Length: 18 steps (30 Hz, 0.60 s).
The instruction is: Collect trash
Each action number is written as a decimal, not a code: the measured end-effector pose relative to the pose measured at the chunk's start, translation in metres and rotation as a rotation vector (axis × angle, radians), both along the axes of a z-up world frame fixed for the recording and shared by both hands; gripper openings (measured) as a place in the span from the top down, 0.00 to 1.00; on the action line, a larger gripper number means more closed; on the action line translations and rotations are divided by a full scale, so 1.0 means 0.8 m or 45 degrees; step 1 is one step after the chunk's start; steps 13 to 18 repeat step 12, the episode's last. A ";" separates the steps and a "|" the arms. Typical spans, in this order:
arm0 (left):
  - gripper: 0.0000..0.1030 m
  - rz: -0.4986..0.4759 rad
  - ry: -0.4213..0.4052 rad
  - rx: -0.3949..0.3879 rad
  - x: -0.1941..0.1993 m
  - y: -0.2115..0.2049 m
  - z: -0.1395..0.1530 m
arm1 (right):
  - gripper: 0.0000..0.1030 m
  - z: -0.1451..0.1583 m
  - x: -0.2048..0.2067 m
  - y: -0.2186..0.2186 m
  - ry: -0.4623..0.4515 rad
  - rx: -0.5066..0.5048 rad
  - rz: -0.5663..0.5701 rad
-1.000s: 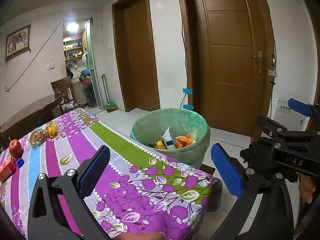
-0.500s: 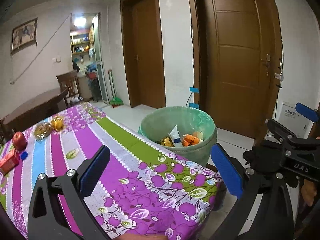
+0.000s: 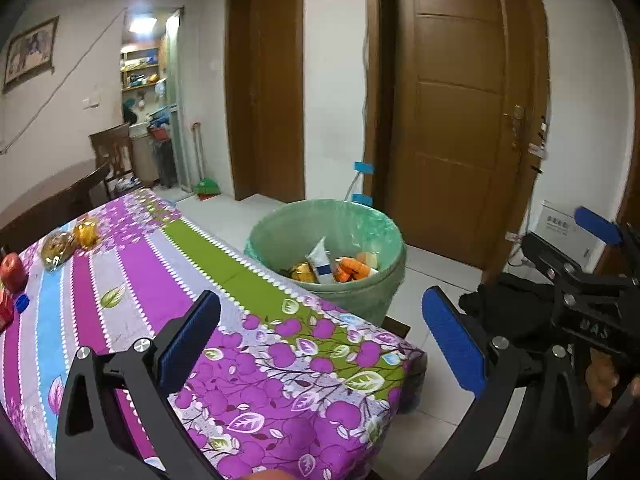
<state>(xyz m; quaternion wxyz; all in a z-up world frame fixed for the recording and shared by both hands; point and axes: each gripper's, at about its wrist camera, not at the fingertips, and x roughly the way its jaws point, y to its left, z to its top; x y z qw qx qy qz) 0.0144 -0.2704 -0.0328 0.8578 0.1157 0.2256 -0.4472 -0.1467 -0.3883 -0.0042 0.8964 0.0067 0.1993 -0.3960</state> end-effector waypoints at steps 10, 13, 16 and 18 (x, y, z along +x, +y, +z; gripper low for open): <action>0.05 0.080 -0.025 0.015 0.001 0.006 0.006 | 0.05 -0.001 -0.001 -0.001 -0.012 0.012 -0.001; 0.05 0.096 -0.043 0.013 0.001 0.006 0.006 | 0.05 -0.002 0.000 0.000 -0.011 0.012 0.000; 0.05 0.096 -0.043 0.013 0.001 0.006 0.006 | 0.05 -0.002 0.000 0.000 -0.011 0.012 0.000; 0.05 0.096 -0.043 0.013 0.001 0.006 0.006 | 0.05 -0.002 0.000 0.000 -0.011 0.012 0.000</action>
